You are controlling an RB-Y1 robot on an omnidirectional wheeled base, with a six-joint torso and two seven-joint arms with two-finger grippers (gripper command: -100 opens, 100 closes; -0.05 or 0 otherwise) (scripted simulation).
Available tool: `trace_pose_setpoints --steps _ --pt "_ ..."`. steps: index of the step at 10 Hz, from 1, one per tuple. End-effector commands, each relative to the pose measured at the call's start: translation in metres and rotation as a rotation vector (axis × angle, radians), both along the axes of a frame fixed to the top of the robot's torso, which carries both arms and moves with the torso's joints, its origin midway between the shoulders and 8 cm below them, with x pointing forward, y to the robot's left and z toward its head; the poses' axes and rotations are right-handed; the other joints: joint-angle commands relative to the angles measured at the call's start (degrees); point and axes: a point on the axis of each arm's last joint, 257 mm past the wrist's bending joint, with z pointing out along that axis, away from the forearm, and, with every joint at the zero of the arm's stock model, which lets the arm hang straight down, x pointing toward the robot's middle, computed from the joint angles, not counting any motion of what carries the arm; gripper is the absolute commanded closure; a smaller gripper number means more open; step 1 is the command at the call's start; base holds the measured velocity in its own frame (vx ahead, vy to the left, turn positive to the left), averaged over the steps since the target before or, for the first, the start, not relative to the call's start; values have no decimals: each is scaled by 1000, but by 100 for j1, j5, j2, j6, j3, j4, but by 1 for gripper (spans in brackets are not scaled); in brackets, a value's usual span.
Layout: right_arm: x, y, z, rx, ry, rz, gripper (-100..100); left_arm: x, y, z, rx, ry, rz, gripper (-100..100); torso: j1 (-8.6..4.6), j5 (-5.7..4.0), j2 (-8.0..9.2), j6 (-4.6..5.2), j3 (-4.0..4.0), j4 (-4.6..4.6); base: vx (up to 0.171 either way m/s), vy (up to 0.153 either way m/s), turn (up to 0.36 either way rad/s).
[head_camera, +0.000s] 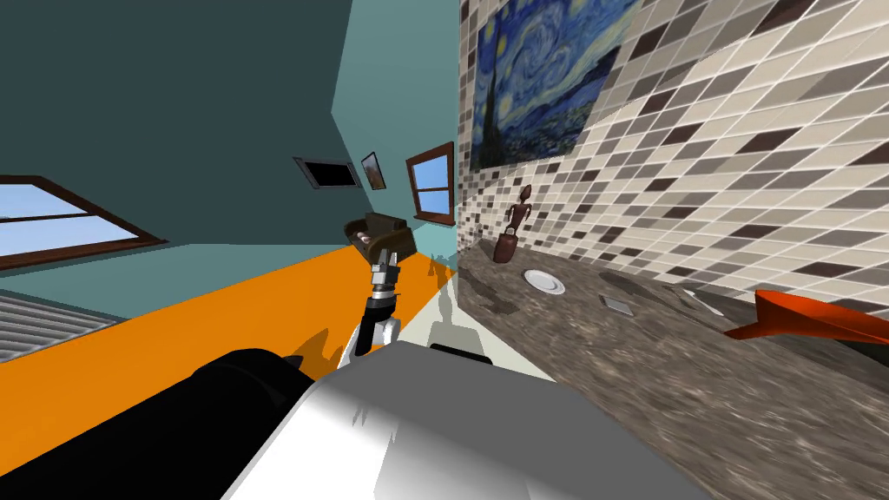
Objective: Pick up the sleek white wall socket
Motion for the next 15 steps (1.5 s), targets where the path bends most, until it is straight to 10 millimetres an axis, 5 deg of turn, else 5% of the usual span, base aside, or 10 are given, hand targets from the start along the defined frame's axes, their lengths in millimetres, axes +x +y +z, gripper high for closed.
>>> trace_pose_setpoints --steps 1,7,9,12,15 --pt "-21 -34 1 -80 60 26 -100 0 0 0 0 0 0 0 0 0 0 0 0 0 10 -25 273" --pt "-55 -137 30 -311 200 129 -100 0 0 0 0 0 0 0 -11 -4 -10 1 -6 -2 22 -43 221" --pt "-57 -142 32 -321 207 126 -100 0 0 0 0 0 0 0 -16 -7 -17 2 -10 -3 24 -45 64" --pt "-74 -213 63 -486 297 183 -100 0 0 0 0 0 0 0 -32 -7 -21 -4 -12 -4 47 -118 338" --pt "-80 -248 82 -575 337 201 -100 0 0 0 0 0 0 0 -40 -12 -44 -6 -26 -10 88 -143 350"
